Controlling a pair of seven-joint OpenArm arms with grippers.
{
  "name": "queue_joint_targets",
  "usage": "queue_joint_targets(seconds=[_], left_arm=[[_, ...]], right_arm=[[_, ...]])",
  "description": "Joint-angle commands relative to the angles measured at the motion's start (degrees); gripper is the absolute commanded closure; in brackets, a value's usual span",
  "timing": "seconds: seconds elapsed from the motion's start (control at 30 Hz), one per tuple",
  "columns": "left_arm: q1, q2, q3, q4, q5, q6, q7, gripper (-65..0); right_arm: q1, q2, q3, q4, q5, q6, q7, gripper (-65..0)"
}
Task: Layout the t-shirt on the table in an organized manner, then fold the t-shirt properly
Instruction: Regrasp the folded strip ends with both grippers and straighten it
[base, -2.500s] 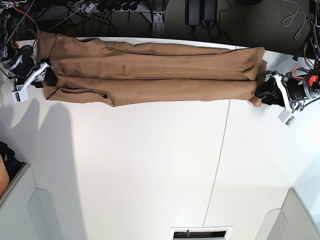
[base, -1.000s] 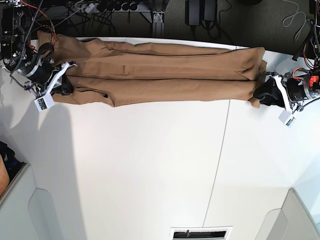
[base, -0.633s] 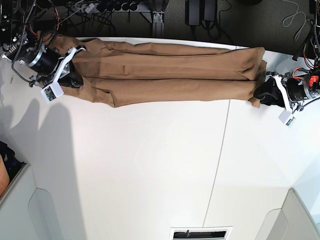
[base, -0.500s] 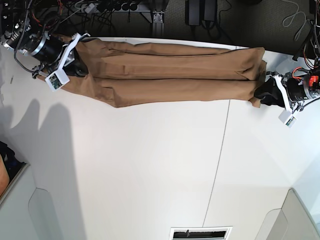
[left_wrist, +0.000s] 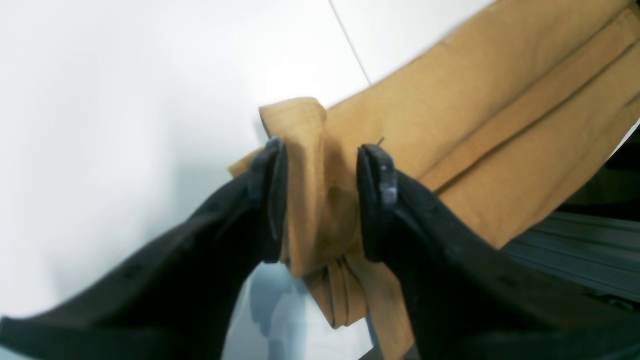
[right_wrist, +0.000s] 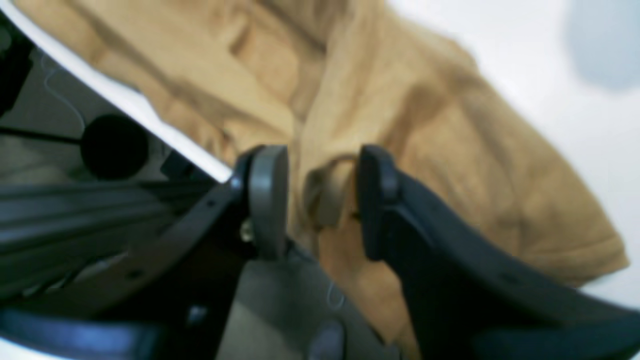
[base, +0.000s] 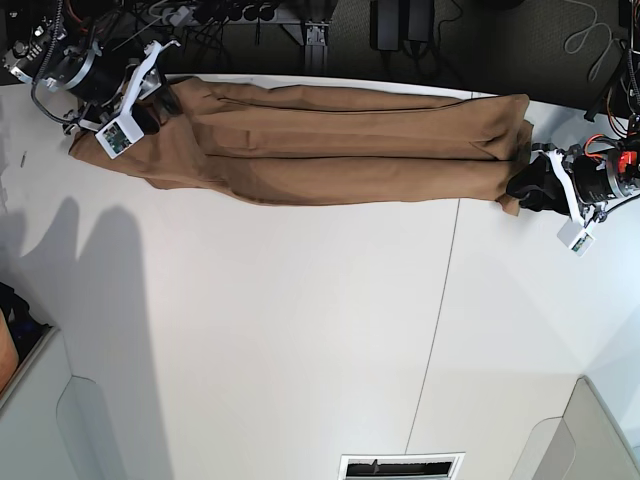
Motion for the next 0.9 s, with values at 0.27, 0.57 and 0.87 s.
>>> queue_joint_targets(seconds=[0.27,0.57,0.87], left_arm=[[-1.0,-1.3,-9.1,1.9,-8.5,-0.3,3.7,-25.6],[5.4,-0.9,-12.7,1.9,-12.9,-0.3,5.8,-37.8],[10.7,5.0,-17.0,1.6,-5.8,-0.3,2.3,-37.8]], right_arm=[[0.7,0.3,1.9,4.4,-2.2,-5.2,5.4,-3.1],[7.4,-2.5,1.9,-10.3,-2.9,-4.4,5.6,0.0],[11.6,-2.4,1.9,-22.4,-0.9,-0.8,5.6,0.0]])
